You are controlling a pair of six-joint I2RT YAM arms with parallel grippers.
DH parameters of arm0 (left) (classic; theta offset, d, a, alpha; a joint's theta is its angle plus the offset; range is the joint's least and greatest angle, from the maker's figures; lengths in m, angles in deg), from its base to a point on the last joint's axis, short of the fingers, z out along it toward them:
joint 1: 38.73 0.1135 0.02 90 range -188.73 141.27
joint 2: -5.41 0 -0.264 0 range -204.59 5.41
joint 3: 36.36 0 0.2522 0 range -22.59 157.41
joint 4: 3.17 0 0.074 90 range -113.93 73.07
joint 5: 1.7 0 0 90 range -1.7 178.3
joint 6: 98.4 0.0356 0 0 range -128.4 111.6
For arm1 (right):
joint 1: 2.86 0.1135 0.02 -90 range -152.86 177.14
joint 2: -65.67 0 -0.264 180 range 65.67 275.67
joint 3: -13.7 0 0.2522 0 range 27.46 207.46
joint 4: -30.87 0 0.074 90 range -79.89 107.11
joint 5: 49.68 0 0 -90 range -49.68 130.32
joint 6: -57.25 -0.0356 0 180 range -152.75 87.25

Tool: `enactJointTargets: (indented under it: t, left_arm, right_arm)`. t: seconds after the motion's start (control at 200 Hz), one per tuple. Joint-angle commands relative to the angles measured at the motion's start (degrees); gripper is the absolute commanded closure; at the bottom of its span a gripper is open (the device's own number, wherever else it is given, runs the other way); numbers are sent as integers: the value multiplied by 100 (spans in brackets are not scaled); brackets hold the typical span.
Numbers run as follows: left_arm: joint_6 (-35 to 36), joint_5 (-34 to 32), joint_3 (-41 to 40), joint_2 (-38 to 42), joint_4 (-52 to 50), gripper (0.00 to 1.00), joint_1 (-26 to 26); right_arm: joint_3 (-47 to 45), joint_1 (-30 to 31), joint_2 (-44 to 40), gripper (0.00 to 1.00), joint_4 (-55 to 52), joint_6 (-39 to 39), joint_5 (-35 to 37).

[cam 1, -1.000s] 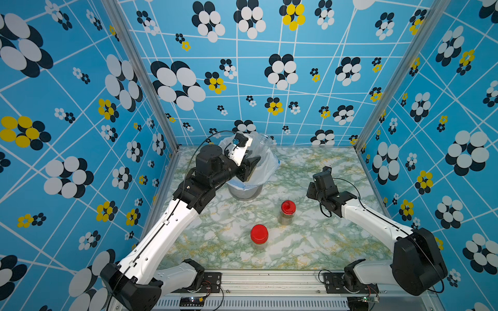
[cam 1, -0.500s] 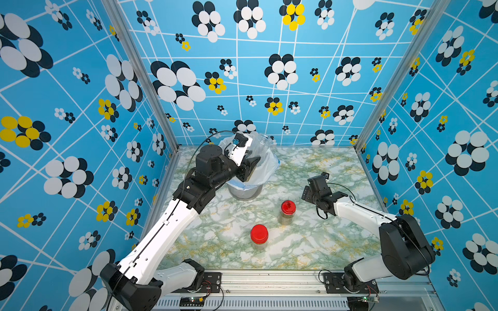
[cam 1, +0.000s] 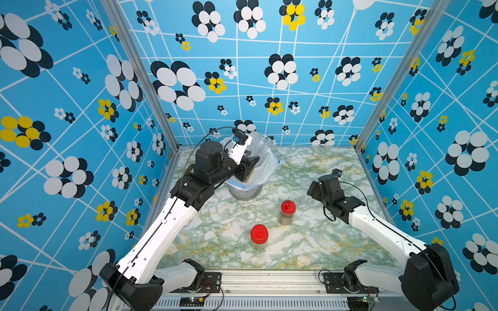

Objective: Empty moldy mung beans from jars
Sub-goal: Place the lid at the center of the board, then pour the moldy mung beans from the jar into the trash bin.

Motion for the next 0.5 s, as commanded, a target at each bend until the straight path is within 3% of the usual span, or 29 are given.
enactJointTargets:
  t: [0.0,0.25,0.495]
  left_arm:
    - [-105,-183,443,-160,-584,85,33]
    - [52,-892,961,-511,-1454,85,82]
    - [1,-1304,2100,-1164,-2462,85,215]
  right_arm:
    - [67,-20,-261,7,-412,299,49]
    - [603,-16,-498,5,-1021,589,-462]
    - [652,-24,-862,5,-1102,724,-925]
